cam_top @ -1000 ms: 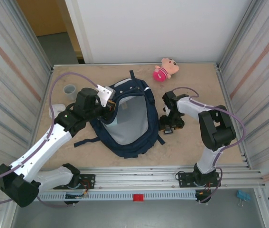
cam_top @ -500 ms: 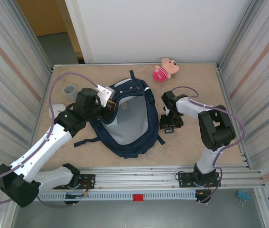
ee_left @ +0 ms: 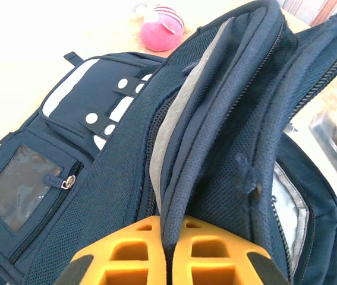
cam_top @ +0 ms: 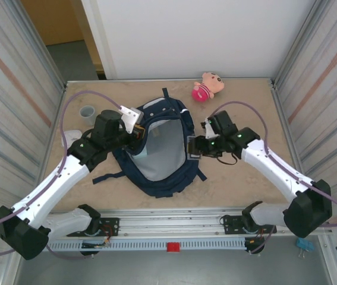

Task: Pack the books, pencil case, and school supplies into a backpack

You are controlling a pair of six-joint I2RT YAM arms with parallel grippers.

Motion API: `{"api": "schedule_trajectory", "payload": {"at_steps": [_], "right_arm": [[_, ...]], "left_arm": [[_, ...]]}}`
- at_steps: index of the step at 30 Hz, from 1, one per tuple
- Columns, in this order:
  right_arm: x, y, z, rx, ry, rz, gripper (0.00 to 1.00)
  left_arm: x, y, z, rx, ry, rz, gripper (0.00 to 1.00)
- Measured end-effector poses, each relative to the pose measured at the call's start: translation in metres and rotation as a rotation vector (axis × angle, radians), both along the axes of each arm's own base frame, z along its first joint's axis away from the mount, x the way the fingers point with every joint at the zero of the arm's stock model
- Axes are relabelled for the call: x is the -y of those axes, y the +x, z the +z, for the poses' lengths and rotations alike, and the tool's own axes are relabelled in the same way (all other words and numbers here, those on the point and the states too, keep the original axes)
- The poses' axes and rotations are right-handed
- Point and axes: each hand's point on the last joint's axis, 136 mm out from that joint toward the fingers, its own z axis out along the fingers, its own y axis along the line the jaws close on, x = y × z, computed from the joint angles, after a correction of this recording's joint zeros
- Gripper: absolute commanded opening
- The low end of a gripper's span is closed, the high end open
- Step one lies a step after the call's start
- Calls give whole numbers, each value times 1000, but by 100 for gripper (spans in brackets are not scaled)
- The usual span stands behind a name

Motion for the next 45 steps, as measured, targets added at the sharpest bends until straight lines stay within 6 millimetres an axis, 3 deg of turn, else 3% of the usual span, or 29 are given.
{"api": "schedule_trajectory", "payload": {"at_steps": [4,8,14,18,23,32,37,38,41,45], "right_arm": [[-46,-7,-8,-53,75,60,50],[-80,1,-23,-104,107,68,50],[-100,30,-36,-122,155,4,58],[-93,58,-31,-102,195,-62,74],[-72,74,-14,-63,240,-110,78],[-12,40,40,64,359,-160,82],[-17,18,59,74,512,-114,89],[-22,14,61,71,543,-101,92],[-34,6,64,63,600,-73,94],[-47,4,72,67,652,-40,92]], "left_arm": [[1,0,1,0,-8,-4,0],[1,0,1,-5,-15,0,0],[1,0,1,-8,-19,3,0],[2,0,2,-5,-25,5,0],[2,0,1,-7,-24,4,0],[11,1,-8,-14,-25,-20,0],[27,4,-20,-36,-17,-56,0],[31,4,-24,-44,-15,-66,5],[44,5,-31,-68,-33,-88,34],[54,7,-29,-74,-73,-102,56]]}}
